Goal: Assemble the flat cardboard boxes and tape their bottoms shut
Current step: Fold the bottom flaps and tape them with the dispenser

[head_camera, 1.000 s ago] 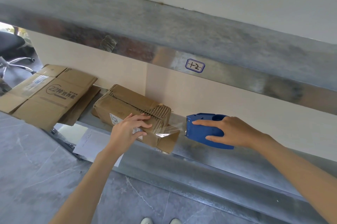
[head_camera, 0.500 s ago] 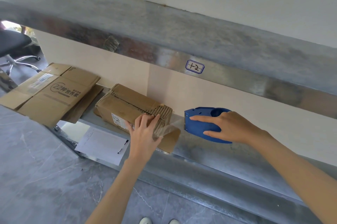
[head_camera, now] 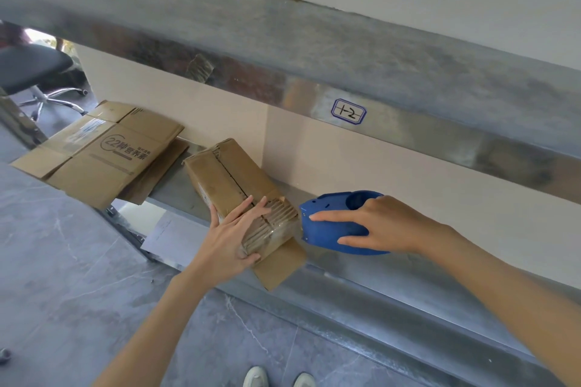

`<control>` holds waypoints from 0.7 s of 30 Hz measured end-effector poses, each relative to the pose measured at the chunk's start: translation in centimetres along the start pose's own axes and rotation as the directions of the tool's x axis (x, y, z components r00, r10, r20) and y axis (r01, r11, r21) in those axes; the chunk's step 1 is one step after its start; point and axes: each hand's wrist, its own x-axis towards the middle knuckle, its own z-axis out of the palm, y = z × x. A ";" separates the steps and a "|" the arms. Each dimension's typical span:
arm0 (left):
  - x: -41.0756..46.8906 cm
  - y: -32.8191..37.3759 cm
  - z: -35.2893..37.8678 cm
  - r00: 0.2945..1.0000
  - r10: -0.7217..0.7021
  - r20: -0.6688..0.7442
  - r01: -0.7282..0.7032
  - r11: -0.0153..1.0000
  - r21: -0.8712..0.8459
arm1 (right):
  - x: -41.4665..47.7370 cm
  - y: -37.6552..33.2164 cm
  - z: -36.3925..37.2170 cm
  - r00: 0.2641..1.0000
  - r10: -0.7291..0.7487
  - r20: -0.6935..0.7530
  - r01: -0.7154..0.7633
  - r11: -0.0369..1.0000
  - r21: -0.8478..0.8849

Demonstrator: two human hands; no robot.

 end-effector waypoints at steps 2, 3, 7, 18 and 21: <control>0.0 0.0 0.0 1.000 -0.007 0.018 0.007 0.999 0.036 | 0.2 0.4 0.1 1.000 -0.003 0.010 0.003 1.000 0.005; 0.1 0.0 -0.1 1.000 -0.005 0.021 0.004 0.999 0.052 | 0.3 0.6 0.1 1.000 -0.003 0.018 0.003 1.000 0.012; 0.0 0.0 -0.3 1.000 -0.009 0.028 0.007 0.999 0.053 | 0.7 1.5 -0.1 0.999 0.002 0.039 -0.002 1.000 -0.002; -0.4 -0.4 -0.4 1.000 -0.019 0.000 0.019 0.999 0.035 | 0.6 3.2 0.7 0.994 0.106 0.014 -0.104 0.989 -0.108; -0.4 -0.3 -0.4 1.000 -0.021 0.001 0.021 0.999 0.046 | 1.3 2.9 0.9 0.993 0.119 -0.019 -0.121 0.987 -0.102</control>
